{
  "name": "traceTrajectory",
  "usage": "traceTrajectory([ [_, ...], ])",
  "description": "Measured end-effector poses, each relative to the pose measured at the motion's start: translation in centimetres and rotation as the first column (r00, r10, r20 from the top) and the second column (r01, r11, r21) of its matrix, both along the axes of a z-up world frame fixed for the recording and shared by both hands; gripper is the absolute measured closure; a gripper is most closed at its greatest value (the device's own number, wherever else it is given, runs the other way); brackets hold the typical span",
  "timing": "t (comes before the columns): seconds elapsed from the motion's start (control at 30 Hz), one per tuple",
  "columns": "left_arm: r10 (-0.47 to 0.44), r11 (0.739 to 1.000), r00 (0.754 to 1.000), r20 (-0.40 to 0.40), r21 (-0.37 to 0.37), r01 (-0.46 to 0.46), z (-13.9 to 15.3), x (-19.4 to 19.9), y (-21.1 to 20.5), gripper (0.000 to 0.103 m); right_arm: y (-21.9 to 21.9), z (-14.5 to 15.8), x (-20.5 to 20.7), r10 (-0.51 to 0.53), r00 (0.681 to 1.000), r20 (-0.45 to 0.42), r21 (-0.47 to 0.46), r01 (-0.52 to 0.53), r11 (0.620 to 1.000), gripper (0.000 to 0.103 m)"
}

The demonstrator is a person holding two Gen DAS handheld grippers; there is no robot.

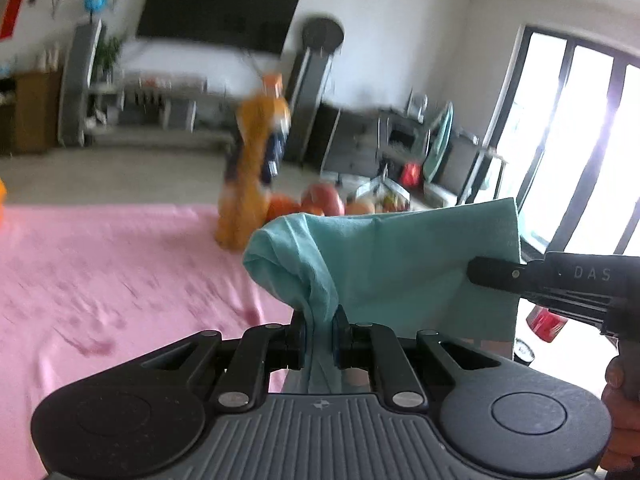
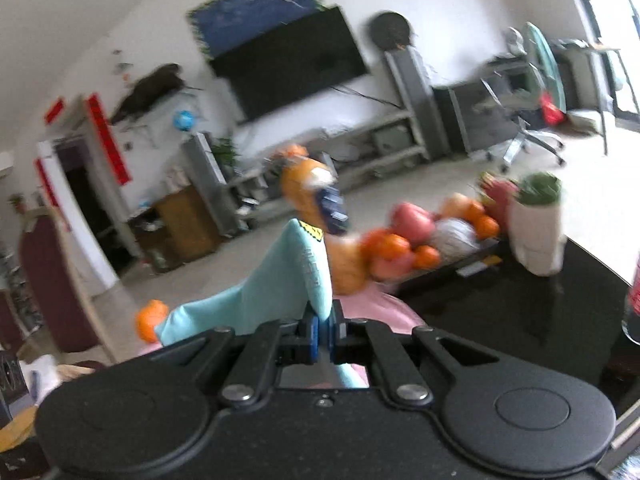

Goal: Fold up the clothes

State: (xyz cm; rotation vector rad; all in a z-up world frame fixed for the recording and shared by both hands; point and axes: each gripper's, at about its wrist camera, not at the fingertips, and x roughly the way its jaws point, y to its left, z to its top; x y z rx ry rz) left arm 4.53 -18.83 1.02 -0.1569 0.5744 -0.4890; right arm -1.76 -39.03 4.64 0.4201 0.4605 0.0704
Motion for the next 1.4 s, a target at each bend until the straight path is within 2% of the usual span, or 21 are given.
traceTrajectory([
  [0.23, 0.021, 0.999, 0.998, -0.065, 0.047, -0.018, -3.1, 7.1, -3.7, 0.093, -4.6, -5.6, 8.3, -0.026, 0.991, -0.128, 0.038, 0.032, 0.999, 0.098],
  [0.27, 0.029, 0.998, 0.997, -0.071, 0.053, -0.025, -3.7, 8.2, -4.1, 0.09, -4.9, -6.3, 9.4, -0.027, 0.99, -0.136, 0.04, 0.033, 0.999, 0.098],
  [0.33, 0.065, 0.995, 0.993, -0.099, 0.084, -0.057, -5.1, 10.5, -4.8, 0.076, -5.6, -7.6, 11.2, -0.027, 0.989, -0.146, 0.035, 0.033, 0.999, 0.097],
  [0.37, 0.093, 0.991, 0.989, -0.116, 0.108, -0.08, -5.8, 11.3, -4.8, 0.072, -5.9, -8.3, 12.2, -0.028, 0.988, -0.15, 0.033, 0.033, 0.999, 0.091],
  [0.4, 0.121, 0.986, 0.984, -0.131, 0.131, -0.104, -6.4, 12.1, -4.4, 0.072, -6.1, -8.8, 12.7, -0.031, 0.986, -0.163, 0.024, 0.036, 0.999, 0.071],
  [0.43, 0.146, 0.982, 0.98, -0.139, 0.141, -0.126, -6.7, 12.5, -3.7, 0.073, -6.3, -9.0, 12.7, -0.048, 0.982, -0.181, 0.006, 0.05, 0.999, 0.063],
  [0.5, 0.18, 0.978, 0.972, -0.15, 0.137, -0.16, -7.0, 12.6, -1.7, 0.072, -6.7, -9.0, 12.1, -0.088, 0.975, -0.204, -0.028, 0.084, 0.996, 0.057],
  [0.6, 0.187, 0.977, 0.967, -0.172, 0.137, -0.164, -7.0, 11.3, 0.6, 0.072, -7.6, -8.1, 9.4, -0.122, 0.975, -0.188, -0.03, 0.119, 0.992, 0.047],
  [0.67, 0.176, 0.978, 0.966, -0.19, 0.143, -0.15, -6.7, 10.0, 1.5, 0.072, -8.0, -7.7, 7.6, -0.154, 0.966, -0.209, 0.013, 0.16, 0.987, 0.047],
  [0.7, 0.151, 0.982, 0.967, -0.207, 0.143, -0.122, -6.6, 9.2, 1.6, 0.072, -8.3, -7.7, 6.7, -0.162, 0.961, -0.225, 0.064, 0.18, 0.981, 0.047],
  [0.77, 0.089, 0.988, 0.966, -0.241, 0.144, -0.055, -6.5, 7.6, 1.3, 0.072, -8.9, -7.8, 4.9, -0.145, 0.958, -0.249, 0.218, 0.201, 0.955, 0.047],
  [0.83, 0.044, 0.985, 0.963, -0.265, 0.17, 0.002, -6.3, 6.0, 0.4, 0.072, -8.7, -8.4, 3.1, -0.087, 0.967, -0.239, 0.366, 0.173, 0.914, 0.047],
  [0.87, 0.023, 0.982, 0.961, -0.275, 0.186, 0.029, -6.1, 5.2, -0.2, 0.071, -8.3, -8.8, 2.2, -0.074, 0.968, -0.239, 0.399, 0.167, 0.902, 0.05],
  [0.9, 0.007, 0.979, 0.959, -0.283, 0.198, 0.051, -6.3, 4.7, -0.9, 0.068, -7.9, -9.4, 1.7, -0.063, 0.966, -0.252, 0.408, 0.165, 0.898, 0.062],
  [0.97, -0.018, 0.973, 0.956, -0.294, 0.217, 0.085, -6.9, 4.1, -2.4, 0.059, -6.9, -11.0, 1.8, -0.039, 0.948, -0.315, 0.388, 0.166, 0.907, 0.079],
  [1.03, -0.044, 0.965, 0.951, -0.305, 0.235, 0.12, -7.6, 3.4, -3.9, 0.059, -6.4, -13.5, 3.0, -0.011, 0.909, -0.417, 0.361, 0.177, 0.916, 0.079],
  [1.13, -0.046, 0.953, 0.933, -0.358, 0.265, 0.148, -9.8, 3.4, -5.1, 0.064, -6.4, -16.5, 4.4, -0.026, 0.831, -0.555, 0.278, 0.215, 0.936, 0.08],
  [1.17, -0.029, 0.948, 0.929, -0.368, 0.285, 0.142, -10.3, 3.4, -5.0, 0.068, -6.5, -16.9, 4.4, -0.03, 0.821, -0.57, 0.272, 0.223, 0.936, 0.087],
  [1.2, -0.014, 0.942, 0.929, -0.369, 0.306, 0.136, -10.5, 3.3, -4.7, 0.068, -6.8, -17.0, 4.2, -0.034, 0.82, -0.571, 0.277, 0.231, 0.933, 0.089],
  [1.27, 0.009, 0.933, 0.93, -0.368, 0.338, 0.125, -10.3, 2.8, -4.2, 0.064, -7.2, -16.7, 3.3, -0.057, 0.819, -0.571, 0.279, 0.259, 0.925, 0.09],
  [1.4, 0.025, 0.931, 0.935, -0.352, 0.349, 0.107, -7.5, 0.9, -3.0, 0.061, -6.7, -15.3, 1.2, -0.164, 0.814, -0.557, 0.187, 0.315, 0.931, 0.087],
])
